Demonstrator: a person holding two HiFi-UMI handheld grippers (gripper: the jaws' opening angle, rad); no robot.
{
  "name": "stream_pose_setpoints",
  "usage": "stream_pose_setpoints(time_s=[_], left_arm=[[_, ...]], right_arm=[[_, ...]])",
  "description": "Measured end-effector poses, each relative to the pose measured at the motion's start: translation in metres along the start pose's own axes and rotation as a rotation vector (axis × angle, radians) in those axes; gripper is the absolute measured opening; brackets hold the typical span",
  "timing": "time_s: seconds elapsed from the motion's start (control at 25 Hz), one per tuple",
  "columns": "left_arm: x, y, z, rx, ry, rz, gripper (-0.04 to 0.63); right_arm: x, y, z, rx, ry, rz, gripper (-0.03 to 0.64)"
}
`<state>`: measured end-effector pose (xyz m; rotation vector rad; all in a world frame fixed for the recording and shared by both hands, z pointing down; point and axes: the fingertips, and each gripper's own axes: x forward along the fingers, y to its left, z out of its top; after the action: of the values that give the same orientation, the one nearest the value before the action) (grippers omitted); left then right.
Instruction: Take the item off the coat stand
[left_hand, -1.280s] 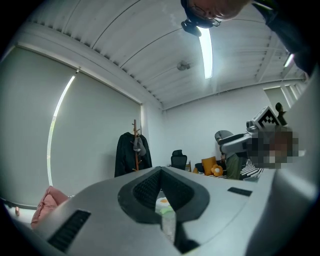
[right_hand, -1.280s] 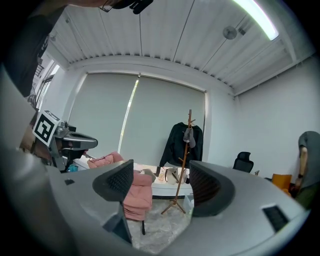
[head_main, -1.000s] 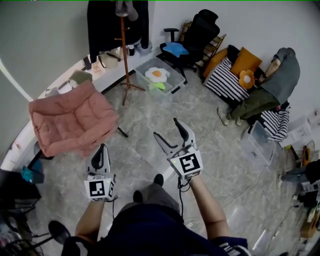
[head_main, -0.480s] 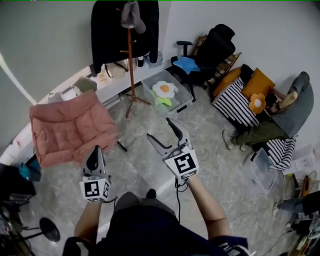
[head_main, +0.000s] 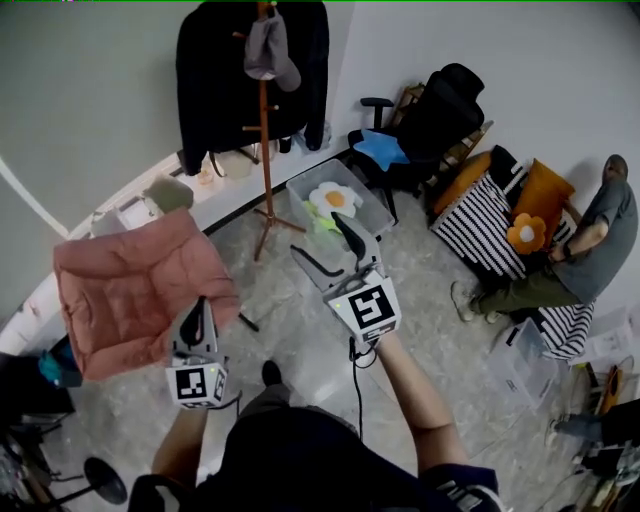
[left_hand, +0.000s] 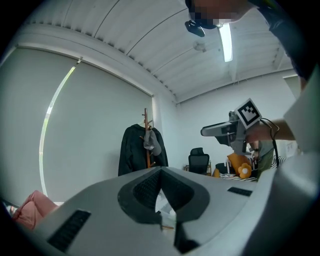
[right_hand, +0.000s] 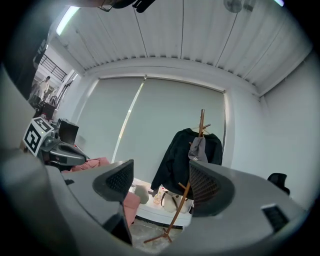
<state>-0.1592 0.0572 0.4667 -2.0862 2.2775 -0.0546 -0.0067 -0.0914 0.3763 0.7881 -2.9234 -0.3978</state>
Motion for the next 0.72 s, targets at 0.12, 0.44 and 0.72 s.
stream_pose_setpoints(time_s=[0.12,0.44,0.72], left_arm=[[0.042,0.025,0.006,-0.019,0.001,-0.007,0.023],[0.136,0.064,0.021,0.007,-0.028,-0.012,0.023],[0.215,0.082,0.018,0.0,-0.025,0.076,0.023]], right_arm=[[0.051,-0.024,0.008,-0.008,-0.007,-0.014,0.361],[0.152,-0.084,0.022,-0.045,-0.048,-0.012,0.359],[0.24,-0.156,0.033,-0.074,-0.094,0.053,0.357]])
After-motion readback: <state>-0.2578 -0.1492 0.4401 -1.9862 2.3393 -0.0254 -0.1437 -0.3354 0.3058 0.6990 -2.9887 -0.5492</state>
